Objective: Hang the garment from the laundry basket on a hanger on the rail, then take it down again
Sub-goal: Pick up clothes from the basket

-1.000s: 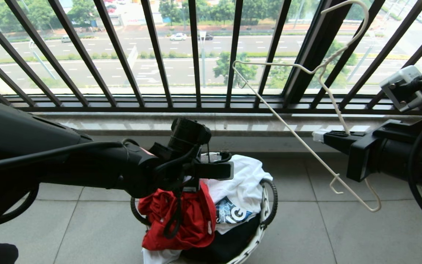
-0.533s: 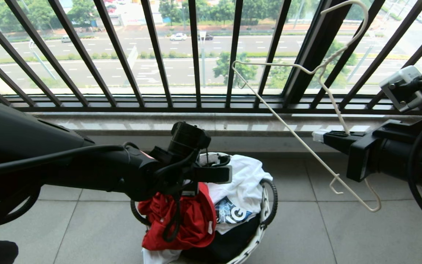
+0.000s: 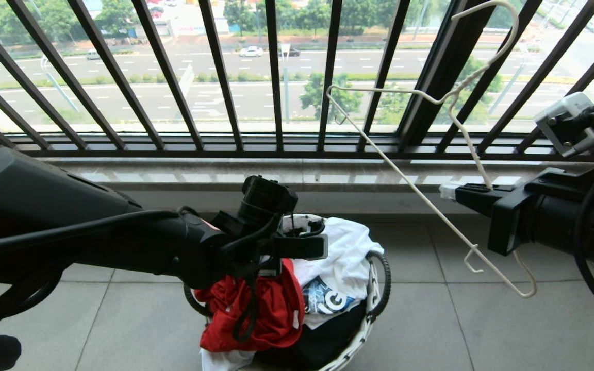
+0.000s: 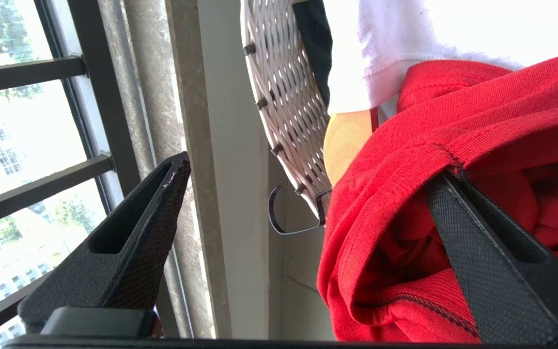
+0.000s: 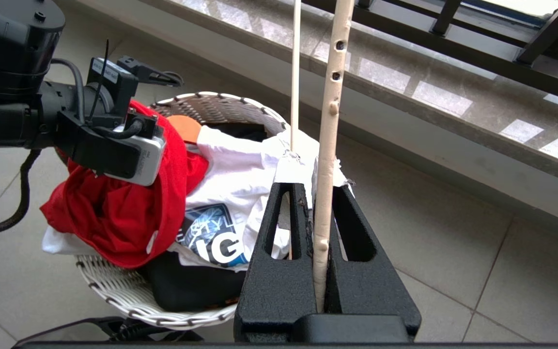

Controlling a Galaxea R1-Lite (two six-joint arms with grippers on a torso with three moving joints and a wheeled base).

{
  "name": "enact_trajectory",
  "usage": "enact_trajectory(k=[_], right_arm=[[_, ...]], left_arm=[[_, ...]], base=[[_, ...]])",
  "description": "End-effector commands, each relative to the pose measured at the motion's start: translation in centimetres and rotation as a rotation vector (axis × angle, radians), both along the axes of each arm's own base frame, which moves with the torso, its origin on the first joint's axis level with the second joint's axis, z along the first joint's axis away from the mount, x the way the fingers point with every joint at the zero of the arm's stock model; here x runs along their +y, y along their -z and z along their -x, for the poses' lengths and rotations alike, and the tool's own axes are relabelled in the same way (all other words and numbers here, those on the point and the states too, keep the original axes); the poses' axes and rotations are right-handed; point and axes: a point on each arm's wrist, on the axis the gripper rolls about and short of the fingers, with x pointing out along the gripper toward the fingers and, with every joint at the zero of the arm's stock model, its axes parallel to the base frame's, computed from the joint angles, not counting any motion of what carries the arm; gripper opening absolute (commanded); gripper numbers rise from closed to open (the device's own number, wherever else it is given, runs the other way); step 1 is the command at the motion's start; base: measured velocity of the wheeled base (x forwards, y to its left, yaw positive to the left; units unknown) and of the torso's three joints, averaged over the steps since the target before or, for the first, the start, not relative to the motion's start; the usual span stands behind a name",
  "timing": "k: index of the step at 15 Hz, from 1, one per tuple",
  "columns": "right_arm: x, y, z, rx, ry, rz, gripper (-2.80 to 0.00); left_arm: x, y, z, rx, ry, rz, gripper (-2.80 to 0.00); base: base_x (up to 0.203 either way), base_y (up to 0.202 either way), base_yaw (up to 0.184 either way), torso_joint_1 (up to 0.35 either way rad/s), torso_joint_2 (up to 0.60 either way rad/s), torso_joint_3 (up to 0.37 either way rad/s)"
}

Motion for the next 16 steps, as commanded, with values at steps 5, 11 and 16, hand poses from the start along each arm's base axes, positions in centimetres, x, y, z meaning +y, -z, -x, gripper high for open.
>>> enact_trajectory(k=[5,11,16], right_arm=[[0.0,0.0,-0.1,-0.001,0.001,0.001,-2.80],[0.0,0.0,-0.1,-0.001,0.001,0.001,-2.80],[0.1,0.1,-0.2,0.003,0.001,0.002,-2.80]], left_arm=[[-0.6,0.9,-0.7,-0.027,0.003,0.014,0.00],[-0.3,1.7,-0.2,-0.002,0.004,-0.008,0.00],[-0.6,2.0,-0.8,-0.005,0.002,-0.006,0.00]], base=[[0.000,0.000,0.000,0.000,0.00,0.000],[0.000,0.000,0.000,0.000,0.00,0.000],[0.000,0.000,0.000,0.000,0.00,0.000]])
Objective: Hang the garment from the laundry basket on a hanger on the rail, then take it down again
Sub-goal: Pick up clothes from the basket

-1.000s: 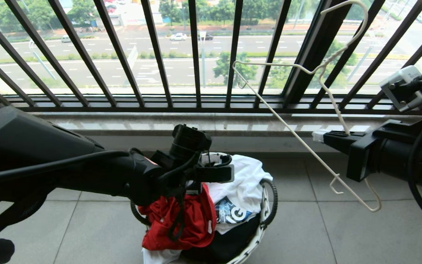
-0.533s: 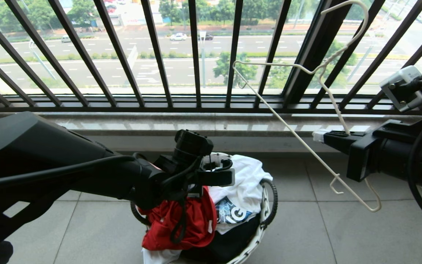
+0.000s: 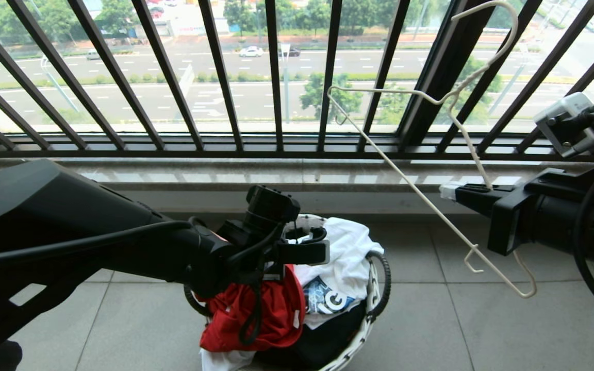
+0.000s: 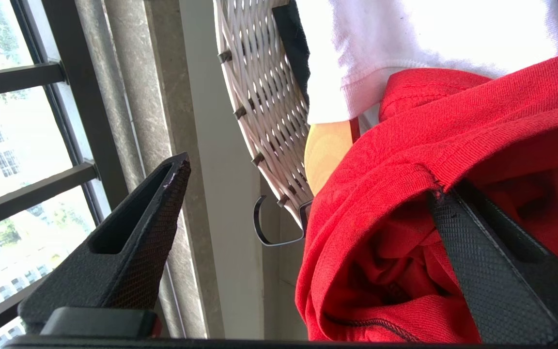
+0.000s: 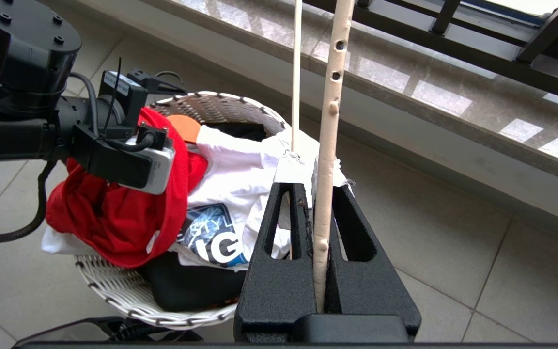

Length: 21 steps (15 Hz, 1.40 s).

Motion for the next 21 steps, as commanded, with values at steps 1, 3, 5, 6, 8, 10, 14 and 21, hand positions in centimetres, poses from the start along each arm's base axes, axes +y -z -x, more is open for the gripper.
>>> enact_trajectory(k=[1,3,5,6,8,10,14,21], right_arm=[[0.0,0.1,-0.1,0.002,0.002,0.002,-2.80],[0.0,0.1,-0.2,0.003,0.002,0.003,-2.80],[0.0,0.1,-0.2,0.003,0.002,0.004,-2.80],[0.0,0.1,-0.1,0.002,0.002,0.002,-2.80],[0.0,0.1,-0.1,0.002,0.002,0.003,-2.80],[0.0,0.1,-0.1,0.002,0.002,0.003,-2.80],[0.0,0.1,-0.1,0.002,0.002,0.003,-2.80],[0.0,0.0,-0.1,-0.001,0.002,0.002,-2.80]], left_arm=[[-0.3,0.3,-0.4,-0.003,-0.001,-0.006,0.00],[-0.2,0.2,-0.4,-0.004,-0.001,-0.005,0.00],[-0.2,0.2,-0.4,-0.004,-0.001,-0.005,0.00],[-0.2,0.2,-0.4,-0.004,-0.001,-0.005,-2.80],[-0.2,0.3,-0.5,-0.002,-0.001,-0.004,-2.80],[-0.2,0.2,-0.5,-0.004,-0.001,-0.001,-2.80],[-0.1,0.0,-0.6,-0.005,-0.005,0.010,-2.80],[1.5,-2.8,1.0,0.198,-0.035,0.264,-2.80]], base=[[0.000,0.000,0.000,0.000,0.00,0.000],[0.000,0.000,0.000,0.000,0.00,0.000],[0.000,0.000,0.000,0.000,0.00,0.000],[0.000,0.000,0.000,0.000,0.00,0.000],[0.000,0.000,0.000,0.000,0.00,0.000],[0.000,0.000,0.000,0.000,0.00,0.000],[0.000,0.000,0.000,0.000,0.00,0.000],[0.000,0.000,0.000,0.000,0.00,0.000]])
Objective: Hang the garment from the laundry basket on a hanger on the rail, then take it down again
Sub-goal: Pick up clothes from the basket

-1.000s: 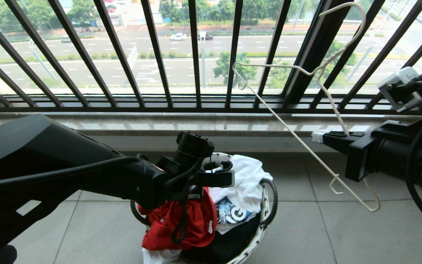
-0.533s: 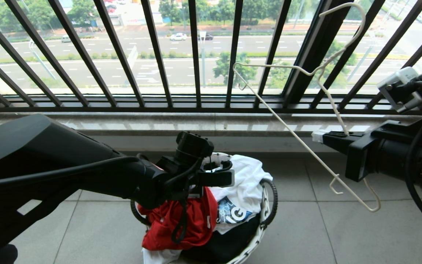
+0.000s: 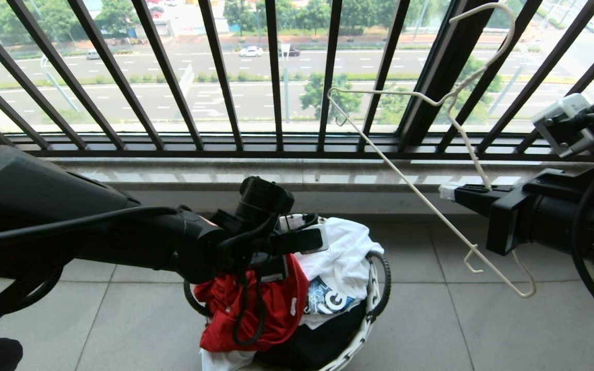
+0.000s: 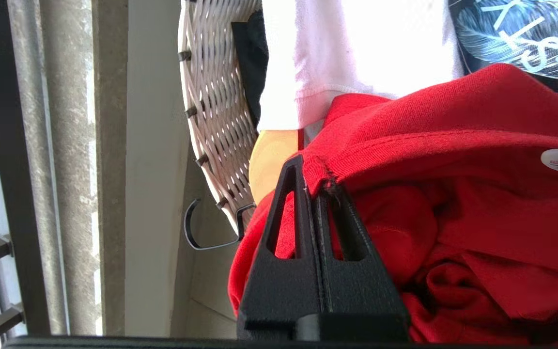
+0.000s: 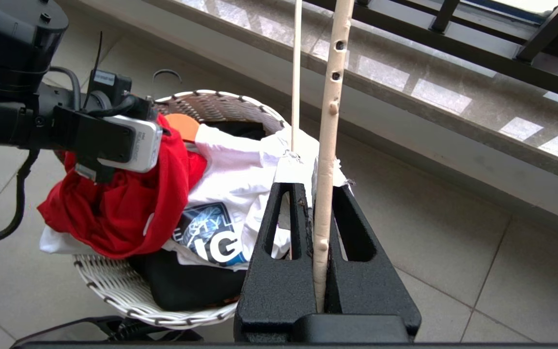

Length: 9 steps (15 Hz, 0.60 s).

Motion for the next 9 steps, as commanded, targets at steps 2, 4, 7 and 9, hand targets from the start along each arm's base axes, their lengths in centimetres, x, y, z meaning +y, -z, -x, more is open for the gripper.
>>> enact_trajectory(k=[2,4,7,9], right_arm=[[0.0,-0.1,0.1,-0.006,-0.002,-0.002,-2.80],[-0.1,-0.2,0.2,-0.010,-0.002,-0.004,-2.80],[-0.1,-0.2,0.2,-0.010,-0.002,-0.004,-2.80],[-0.1,-0.1,0.1,-0.006,-0.001,-0.004,-2.80]], left_arm=[[1.3,-2.4,1.4,0.133,-0.054,0.141,-2.80],[2.1,-3.5,2.3,0.179,-0.114,0.208,-2.80],[4.2,-4.7,3.8,0.194,-0.182,0.280,-2.80],[5.8,-4.8,5.0,0.226,-0.258,0.345,-2.80]], base=[[0.000,0.000,0.000,0.000,0.00,0.000],[0.000,0.000,0.000,0.000,0.00,0.000],[0.000,0.000,0.000,0.000,0.00,0.000],[0.000,0.000,0.000,0.000,0.00,0.000]])
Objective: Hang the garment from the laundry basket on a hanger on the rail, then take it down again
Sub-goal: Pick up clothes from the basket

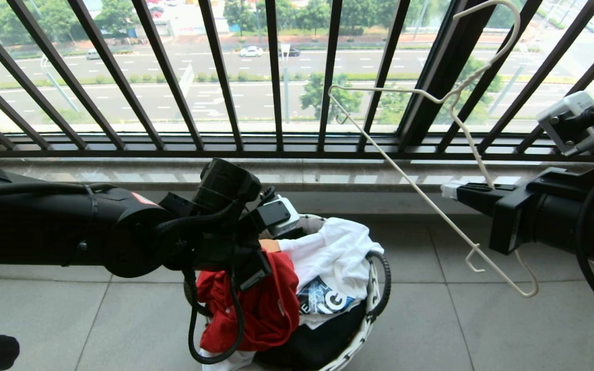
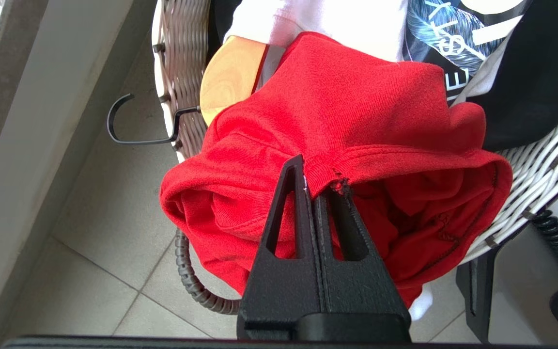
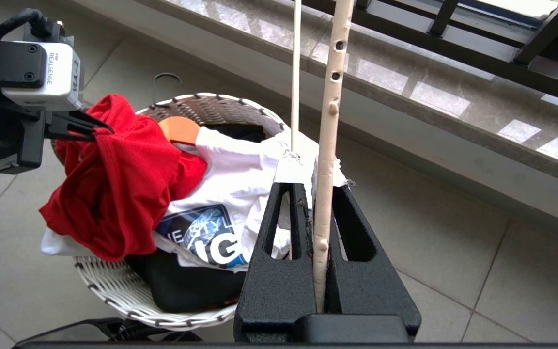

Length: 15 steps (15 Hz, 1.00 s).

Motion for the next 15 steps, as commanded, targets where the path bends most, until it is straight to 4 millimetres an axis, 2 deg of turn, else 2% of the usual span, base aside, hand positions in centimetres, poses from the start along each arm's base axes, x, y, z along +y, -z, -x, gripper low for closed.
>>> enact_trajectory(k=[1,5,8,10,15], right_arm=[[0.1,0.1,-0.1,0.002,-0.002,0.001,-2.80],[0.5,0.8,-0.9,0.031,-0.002,0.017,-2.80],[0.9,1.4,-1.6,0.046,-0.002,0.023,-2.80],[1.1,1.8,-2.2,0.040,0.002,0.022,-2.80],[1.1,1.8,-2.3,0.042,0.007,0.023,-2.80]], left_arm=[[2.2,-1.4,2.0,0.006,-0.084,0.085,-2.80],[5.8,-1.3,4.4,0.060,-0.169,0.170,-2.80],[7.5,-2.1,3.8,0.041,-0.203,0.220,-2.80],[8.0,-2.1,3.6,0.036,-0.220,0.221,-2.80],[7.9,-1.8,3.2,0.048,-0.223,0.214,-2.80]], base=[[0.000,0.000,0.000,0.000,0.00,0.000],[0.000,0.000,0.000,0.000,0.00,0.000],[0.000,0.000,0.000,0.000,0.00,0.000],[0.000,0.000,0.000,0.000,0.00,0.000],[0.000,0.000,0.000,0.000,0.00,0.000]])
